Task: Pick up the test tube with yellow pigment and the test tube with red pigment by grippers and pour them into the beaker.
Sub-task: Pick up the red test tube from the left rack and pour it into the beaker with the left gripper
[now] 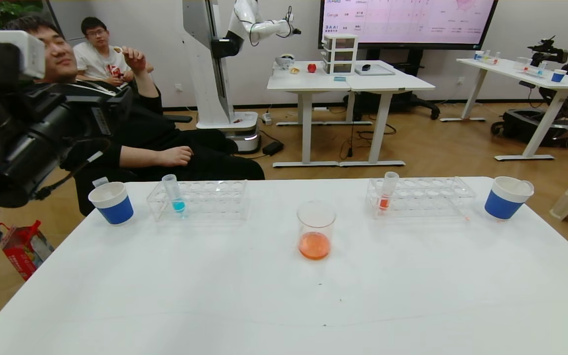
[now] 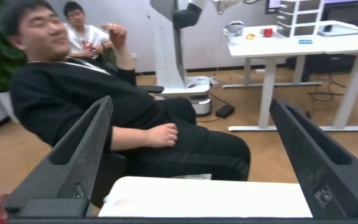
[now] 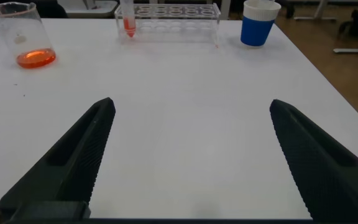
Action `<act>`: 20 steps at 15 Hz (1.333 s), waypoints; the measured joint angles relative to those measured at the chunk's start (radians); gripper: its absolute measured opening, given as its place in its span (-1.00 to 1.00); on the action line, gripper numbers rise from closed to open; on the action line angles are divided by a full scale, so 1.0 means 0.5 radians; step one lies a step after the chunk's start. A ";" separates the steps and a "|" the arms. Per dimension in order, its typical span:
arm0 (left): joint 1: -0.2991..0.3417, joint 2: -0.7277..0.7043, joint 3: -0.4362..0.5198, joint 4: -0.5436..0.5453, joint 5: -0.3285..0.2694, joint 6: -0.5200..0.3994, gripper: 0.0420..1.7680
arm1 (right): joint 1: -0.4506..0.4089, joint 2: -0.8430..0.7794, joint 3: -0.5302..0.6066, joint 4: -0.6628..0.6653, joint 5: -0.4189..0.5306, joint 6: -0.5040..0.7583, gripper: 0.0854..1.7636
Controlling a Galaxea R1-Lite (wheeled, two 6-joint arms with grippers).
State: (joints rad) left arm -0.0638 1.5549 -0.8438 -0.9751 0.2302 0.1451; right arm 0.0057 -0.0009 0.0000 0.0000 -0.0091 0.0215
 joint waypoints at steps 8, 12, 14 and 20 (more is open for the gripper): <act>0.238 -0.791 0.313 0.608 -0.011 -0.052 0.98 | 0.000 0.000 0.000 0.000 0.000 0.000 0.97; 0.224 -1.306 0.426 0.893 -0.059 -0.166 0.98 | 0.000 0.000 0.000 0.000 0.000 -0.001 0.97; 0.216 -1.562 0.545 0.944 -0.088 -0.177 0.98 | 0.000 0.000 0.000 0.000 0.000 0.000 0.97; 0.153 -2.478 0.763 1.598 -0.209 -0.176 0.98 | 0.000 0.000 0.000 0.000 0.000 -0.001 0.97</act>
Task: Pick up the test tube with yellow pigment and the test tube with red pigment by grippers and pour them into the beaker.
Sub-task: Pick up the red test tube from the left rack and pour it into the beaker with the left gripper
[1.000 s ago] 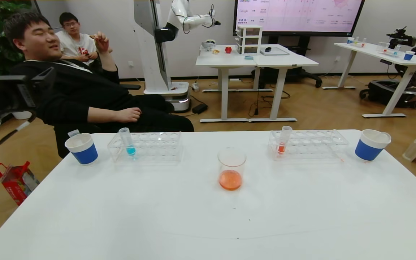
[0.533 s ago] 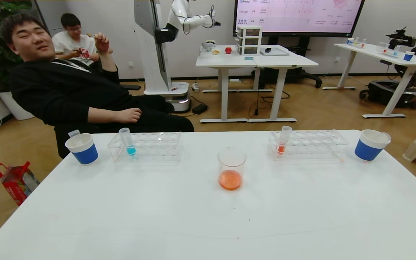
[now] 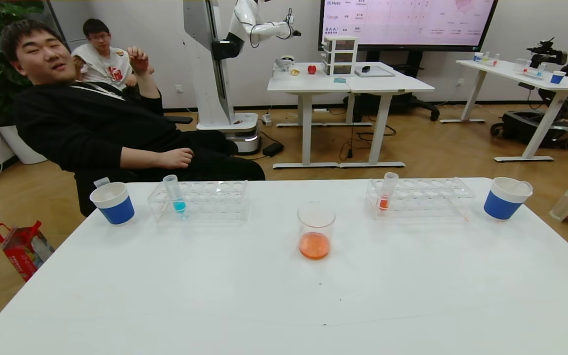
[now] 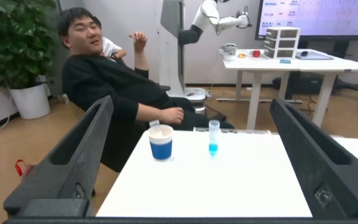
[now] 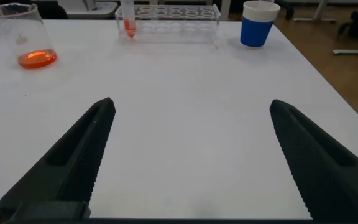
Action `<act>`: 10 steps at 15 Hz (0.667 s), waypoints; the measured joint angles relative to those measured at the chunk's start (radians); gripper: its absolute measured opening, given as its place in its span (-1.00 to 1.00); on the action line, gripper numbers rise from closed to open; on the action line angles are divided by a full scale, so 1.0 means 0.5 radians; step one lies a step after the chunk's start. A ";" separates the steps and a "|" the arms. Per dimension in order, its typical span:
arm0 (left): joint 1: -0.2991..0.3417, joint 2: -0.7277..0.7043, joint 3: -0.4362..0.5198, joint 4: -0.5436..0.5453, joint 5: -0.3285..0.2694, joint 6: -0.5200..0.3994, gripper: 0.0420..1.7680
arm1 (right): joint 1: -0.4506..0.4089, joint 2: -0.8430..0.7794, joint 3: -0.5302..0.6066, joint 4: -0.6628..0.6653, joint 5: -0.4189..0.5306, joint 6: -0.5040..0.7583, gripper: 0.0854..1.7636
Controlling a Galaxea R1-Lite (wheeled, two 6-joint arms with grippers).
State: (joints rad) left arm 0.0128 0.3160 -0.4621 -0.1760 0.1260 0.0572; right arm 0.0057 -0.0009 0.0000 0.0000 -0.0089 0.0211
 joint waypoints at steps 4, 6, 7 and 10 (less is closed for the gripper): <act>-0.026 -0.491 0.213 0.234 -0.226 0.012 0.98 | 0.000 0.000 0.000 0.000 0.000 0.001 0.97; -0.027 -0.576 0.479 0.073 -0.250 0.014 0.98 | 0.000 0.000 0.000 0.000 0.000 0.001 0.97; -0.028 -0.600 0.655 0.007 -0.266 0.003 0.98 | 0.000 0.000 0.000 0.000 0.000 0.001 0.97; -0.029 -0.630 0.882 0.345 -0.309 -0.043 0.98 | 0.000 0.000 0.000 0.000 0.000 0.001 0.97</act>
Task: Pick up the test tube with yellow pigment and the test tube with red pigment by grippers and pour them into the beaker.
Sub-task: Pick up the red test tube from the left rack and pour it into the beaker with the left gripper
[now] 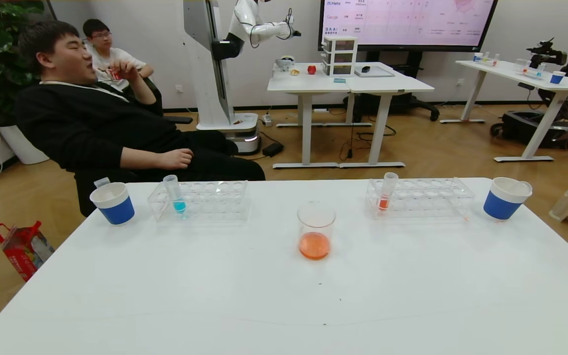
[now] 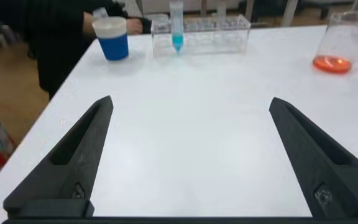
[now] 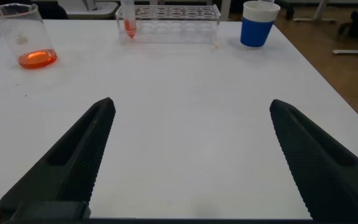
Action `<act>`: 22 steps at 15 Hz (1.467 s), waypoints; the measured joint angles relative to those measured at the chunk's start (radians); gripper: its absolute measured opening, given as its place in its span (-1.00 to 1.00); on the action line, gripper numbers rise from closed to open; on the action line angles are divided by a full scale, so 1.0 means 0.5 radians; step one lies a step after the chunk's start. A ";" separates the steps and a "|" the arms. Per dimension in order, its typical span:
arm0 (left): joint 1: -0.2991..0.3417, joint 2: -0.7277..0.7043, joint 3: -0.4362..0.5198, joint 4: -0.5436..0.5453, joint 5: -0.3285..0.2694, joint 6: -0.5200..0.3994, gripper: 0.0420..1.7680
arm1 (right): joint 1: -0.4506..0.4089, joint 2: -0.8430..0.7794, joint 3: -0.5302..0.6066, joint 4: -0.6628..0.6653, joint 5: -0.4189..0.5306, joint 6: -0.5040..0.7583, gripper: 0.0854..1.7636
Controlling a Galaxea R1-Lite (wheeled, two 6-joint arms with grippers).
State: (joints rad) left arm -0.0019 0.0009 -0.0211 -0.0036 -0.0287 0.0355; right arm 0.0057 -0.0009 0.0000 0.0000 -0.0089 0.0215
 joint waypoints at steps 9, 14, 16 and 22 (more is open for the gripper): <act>0.000 -0.006 0.041 0.017 0.017 -0.001 0.98 | 0.000 0.000 0.000 0.000 0.000 0.000 0.97; 0.000 -0.006 0.041 0.020 0.018 -0.001 0.98 | 0.003 0.000 0.000 0.000 0.000 -0.001 0.97; 0.000 -0.006 0.042 0.021 0.020 -0.009 0.98 | 0.001 0.000 0.000 0.000 0.000 0.000 0.97; 0.000 -0.006 0.042 0.023 0.021 -0.011 0.98 | 0.003 0.000 0.000 0.000 0.000 0.000 0.97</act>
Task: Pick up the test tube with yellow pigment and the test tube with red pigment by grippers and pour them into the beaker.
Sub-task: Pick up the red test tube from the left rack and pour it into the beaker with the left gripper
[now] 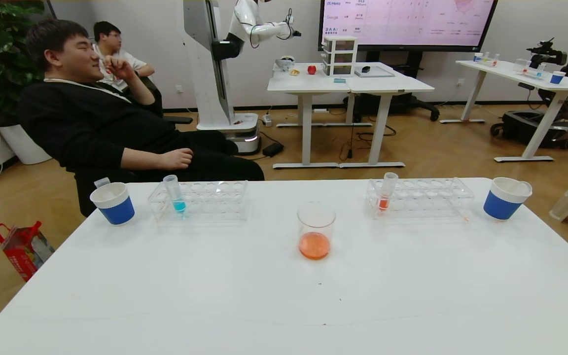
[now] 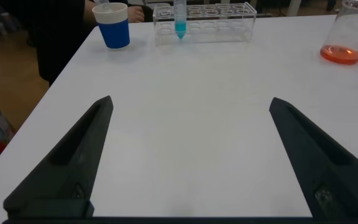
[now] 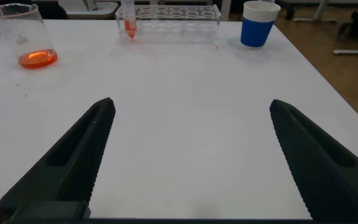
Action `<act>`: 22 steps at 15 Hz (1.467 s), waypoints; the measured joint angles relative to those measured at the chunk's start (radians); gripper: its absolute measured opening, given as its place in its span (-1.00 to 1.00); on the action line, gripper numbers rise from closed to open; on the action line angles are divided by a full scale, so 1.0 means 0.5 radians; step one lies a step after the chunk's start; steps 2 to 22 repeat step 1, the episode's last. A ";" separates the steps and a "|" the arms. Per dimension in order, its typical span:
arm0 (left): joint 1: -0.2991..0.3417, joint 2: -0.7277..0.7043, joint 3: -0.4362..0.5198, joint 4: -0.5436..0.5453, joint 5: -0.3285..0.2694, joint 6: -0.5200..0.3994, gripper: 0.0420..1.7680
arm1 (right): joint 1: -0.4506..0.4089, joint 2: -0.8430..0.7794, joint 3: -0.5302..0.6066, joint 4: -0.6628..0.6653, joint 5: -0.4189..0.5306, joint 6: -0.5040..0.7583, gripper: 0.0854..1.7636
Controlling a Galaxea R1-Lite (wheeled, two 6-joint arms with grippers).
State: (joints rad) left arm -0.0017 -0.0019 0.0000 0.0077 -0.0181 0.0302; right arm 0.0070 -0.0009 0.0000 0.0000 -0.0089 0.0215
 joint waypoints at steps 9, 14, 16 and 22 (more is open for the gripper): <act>0.000 0.000 0.000 -0.001 0.000 0.000 0.98 | -0.002 0.000 0.000 0.000 0.000 -0.001 0.97; 0.000 0.000 0.000 -0.001 0.000 0.000 0.98 | -0.002 0.000 0.000 0.000 0.000 -0.001 0.97; 0.000 0.000 0.000 -0.001 0.000 0.000 0.98 | -0.002 0.000 0.000 0.000 0.000 -0.001 0.97; 0.000 0.000 0.000 -0.001 0.000 0.000 0.98 | -0.002 0.000 0.000 0.000 0.000 -0.001 0.97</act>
